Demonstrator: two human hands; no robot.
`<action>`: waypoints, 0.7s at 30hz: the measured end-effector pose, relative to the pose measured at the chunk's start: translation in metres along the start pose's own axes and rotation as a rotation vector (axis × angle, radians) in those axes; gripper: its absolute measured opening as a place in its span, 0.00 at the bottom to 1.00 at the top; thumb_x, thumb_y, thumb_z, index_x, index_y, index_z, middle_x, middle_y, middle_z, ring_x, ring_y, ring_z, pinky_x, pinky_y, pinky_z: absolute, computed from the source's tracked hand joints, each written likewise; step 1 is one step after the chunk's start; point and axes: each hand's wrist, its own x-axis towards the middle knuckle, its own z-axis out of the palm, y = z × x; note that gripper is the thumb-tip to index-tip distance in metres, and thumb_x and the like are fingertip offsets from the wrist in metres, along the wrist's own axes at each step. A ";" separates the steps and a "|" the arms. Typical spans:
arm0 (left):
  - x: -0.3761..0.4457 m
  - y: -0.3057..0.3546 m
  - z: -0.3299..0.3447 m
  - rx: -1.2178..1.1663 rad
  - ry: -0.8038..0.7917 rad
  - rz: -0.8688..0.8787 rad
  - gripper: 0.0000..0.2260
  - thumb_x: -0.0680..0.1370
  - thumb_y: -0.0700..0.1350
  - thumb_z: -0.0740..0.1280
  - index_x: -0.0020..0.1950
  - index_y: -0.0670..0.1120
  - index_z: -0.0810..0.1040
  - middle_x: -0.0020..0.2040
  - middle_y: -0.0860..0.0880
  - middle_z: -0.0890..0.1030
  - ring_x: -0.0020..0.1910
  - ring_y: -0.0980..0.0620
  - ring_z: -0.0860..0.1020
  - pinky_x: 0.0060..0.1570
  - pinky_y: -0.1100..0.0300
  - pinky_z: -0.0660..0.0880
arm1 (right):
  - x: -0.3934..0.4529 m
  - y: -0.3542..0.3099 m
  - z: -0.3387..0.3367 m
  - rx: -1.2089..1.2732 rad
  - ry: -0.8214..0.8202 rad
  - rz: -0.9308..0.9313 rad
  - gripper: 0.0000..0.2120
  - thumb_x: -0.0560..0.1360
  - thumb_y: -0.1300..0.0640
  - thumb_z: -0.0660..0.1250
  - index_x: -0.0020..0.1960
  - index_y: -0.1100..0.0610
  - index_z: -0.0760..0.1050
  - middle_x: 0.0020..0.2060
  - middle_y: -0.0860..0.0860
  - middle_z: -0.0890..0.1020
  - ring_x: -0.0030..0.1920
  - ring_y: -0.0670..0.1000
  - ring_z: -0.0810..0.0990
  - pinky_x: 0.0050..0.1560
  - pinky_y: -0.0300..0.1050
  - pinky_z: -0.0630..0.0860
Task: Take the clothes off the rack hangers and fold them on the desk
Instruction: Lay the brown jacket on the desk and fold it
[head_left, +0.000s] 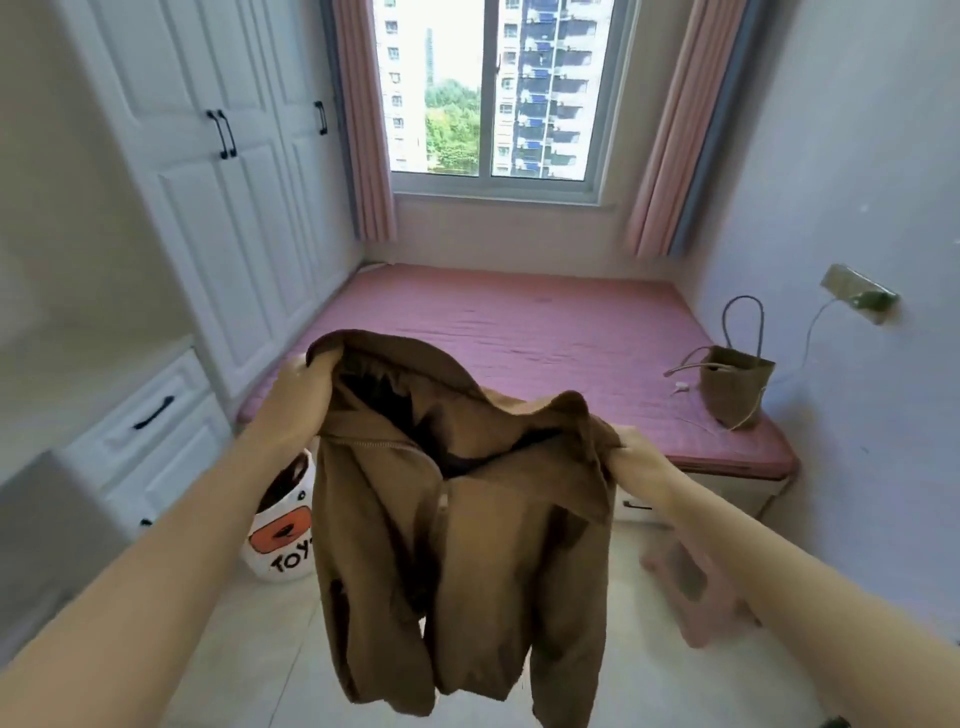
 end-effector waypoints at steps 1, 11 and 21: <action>0.008 -0.010 -0.013 0.026 -0.010 0.012 0.19 0.80 0.59 0.56 0.49 0.46 0.77 0.48 0.47 0.80 0.49 0.48 0.77 0.55 0.53 0.71 | 0.010 -0.010 0.012 0.006 0.014 -0.020 0.20 0.77 0.76 0.54 0.37 0.60 0.77 0.33 0.49 0.77 0.31 0.42 0.77 0.31 0.28 0.72; 0.071 -0.085 -0.163 0.304 -0.143 -0.052 0.22 0.79 0.63 0.59 0.61 0.46 0.66 0.55 0.49 0.76 0.55 0.53 0.75 0.56 0.54 0.72 | 0.124 -0.095 0.185 0.024 -0.088 -0.102 0.15 0.76 0.72 0.58 0.42 0.60 0.80 0.37 0.55 0.81 0.36 0.53 0.77 0.34 0.40 0.77; 0.114 -0.115 -0.234 0.481 -0.403 -0.189 0.52 0.64 0.55 0.78 0.75 0.57 0.44 0.66 0.59 0.56 0.68 0.55 0.61 0.67 0.60 0.64 | 0.234 -0.160 0.307 -0.009 -0.288 -0.116 0.14 0.77 0.69 0.57 0.39 0.60 0.78 0.32 0.55 0.78 0.31 0.51 0.74 0.32 0.41 0.72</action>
